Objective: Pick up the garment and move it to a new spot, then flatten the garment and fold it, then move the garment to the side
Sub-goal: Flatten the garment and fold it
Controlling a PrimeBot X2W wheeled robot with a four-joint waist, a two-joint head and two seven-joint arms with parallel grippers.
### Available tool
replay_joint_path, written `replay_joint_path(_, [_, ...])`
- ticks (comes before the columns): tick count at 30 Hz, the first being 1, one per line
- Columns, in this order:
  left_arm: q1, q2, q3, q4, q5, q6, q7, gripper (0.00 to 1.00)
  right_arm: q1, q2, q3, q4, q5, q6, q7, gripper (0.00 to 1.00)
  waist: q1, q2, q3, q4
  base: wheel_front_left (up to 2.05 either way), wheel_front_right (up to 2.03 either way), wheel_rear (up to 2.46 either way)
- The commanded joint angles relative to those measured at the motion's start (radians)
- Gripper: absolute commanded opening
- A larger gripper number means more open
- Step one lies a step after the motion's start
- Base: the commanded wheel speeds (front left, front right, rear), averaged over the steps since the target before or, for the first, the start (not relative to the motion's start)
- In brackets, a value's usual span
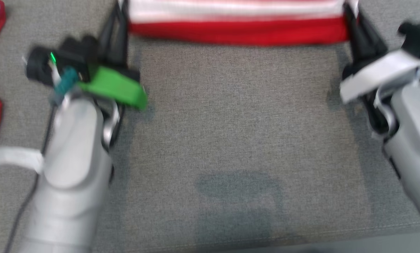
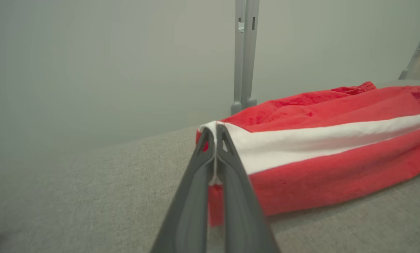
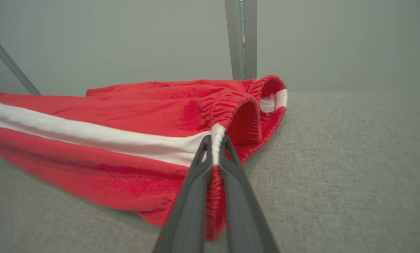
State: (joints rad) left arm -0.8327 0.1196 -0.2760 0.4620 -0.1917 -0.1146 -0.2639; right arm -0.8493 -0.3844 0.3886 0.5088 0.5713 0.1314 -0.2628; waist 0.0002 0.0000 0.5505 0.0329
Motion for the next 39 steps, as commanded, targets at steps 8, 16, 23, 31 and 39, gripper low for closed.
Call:
replay_joint_path(8, [0.371,-0.043,0.016,0.039,-0.033,-0.015,-0.001,0.00,0.328,-0.025,0.095,-0.038,0.096,-0.001,-0.003,0.00,-0.0002,0.0000,-0.274,-0.029,0.00,0.00,0.00])
replay_joint_path(16, [0.615,-0.056,0.037,0.074,-0.083,-0.017,-0.001,0.00,0.557,0.003,0.106,-0.024,0.101,-0.001,-0.003,0.00,-0.0002,0.0000,-0.449,-0.012,0.00,0.00,0.00])
replay_joint_path(23, [0.769,-0.060,0.085,0.083,-0.099,-0.014,-0.001,0.00,0.680,0.002,0.096,0.009,0.091,-0.002,-0.003,0.00,-0.0002,0.0000,-0.552,0.006,0.00,0.00,0.00])
replay_joint_path(31, [0.899,-0.060,0.134,0.090,-0.084,-0.014,-0.001,0.00,0.821,0.022,0.109,0.027,0.102,-0.002,-0.003,0.00,-0.0002,0.0000,-0.630,0.028,0.00,0.00,0.00])
replay_joint_path(39, [0.946,-0.061,0.154,0.069,-0.074,-0.014,-0.001,0.00,0.887,0.008,0.189,0.011,0.138,-0.002,-0.003,0.00,-0.0002,0.0000,-0.649,0.023,0.00,0.00,0.00])
